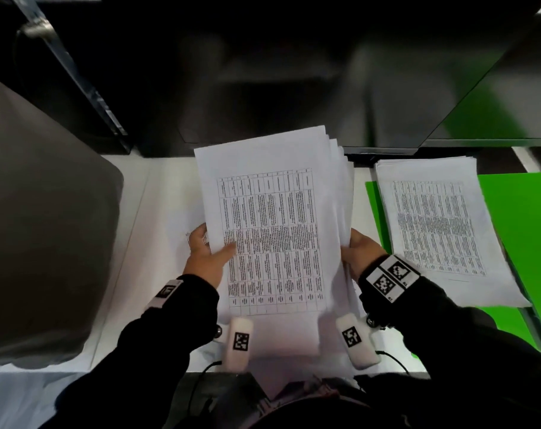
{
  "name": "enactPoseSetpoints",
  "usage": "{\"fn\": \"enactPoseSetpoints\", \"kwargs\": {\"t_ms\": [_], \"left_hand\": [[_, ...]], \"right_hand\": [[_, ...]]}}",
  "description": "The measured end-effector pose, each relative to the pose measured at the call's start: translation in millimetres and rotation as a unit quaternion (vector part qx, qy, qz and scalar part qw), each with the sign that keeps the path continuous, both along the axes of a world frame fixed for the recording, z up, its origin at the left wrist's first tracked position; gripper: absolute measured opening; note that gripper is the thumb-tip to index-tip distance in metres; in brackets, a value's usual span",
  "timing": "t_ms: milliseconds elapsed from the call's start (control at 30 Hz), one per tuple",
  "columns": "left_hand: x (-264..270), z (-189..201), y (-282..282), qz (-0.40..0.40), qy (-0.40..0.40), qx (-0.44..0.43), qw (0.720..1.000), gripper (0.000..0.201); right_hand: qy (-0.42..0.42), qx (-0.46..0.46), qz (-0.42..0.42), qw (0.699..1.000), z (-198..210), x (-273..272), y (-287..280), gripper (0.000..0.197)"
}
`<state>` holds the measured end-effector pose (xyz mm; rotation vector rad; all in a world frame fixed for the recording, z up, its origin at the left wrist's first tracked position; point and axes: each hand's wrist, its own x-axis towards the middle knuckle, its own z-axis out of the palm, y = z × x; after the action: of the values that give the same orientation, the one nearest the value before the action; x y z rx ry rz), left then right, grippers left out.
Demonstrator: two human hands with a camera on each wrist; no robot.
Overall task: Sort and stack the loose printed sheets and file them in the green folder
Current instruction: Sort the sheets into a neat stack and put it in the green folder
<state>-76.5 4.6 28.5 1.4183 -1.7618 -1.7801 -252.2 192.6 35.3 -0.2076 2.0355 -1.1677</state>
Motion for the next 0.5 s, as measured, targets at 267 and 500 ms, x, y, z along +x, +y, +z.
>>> {"fn": "enactPoseSetpoints", "kwargs": {"t_ms": [267,500], "left_hand": [[-6,-5,15,-0.127,-0.105,-0.028,0.986,0.063],[28,-43,-12,0.033,-0.188,-0.082,0.978,0.051]], "right_hand": [[0.043,0.055,-0.02,0.997,10,2,2,0.055],[0.075,0.178,-0.011,0.981,-4,-12,23,0.036]]}}
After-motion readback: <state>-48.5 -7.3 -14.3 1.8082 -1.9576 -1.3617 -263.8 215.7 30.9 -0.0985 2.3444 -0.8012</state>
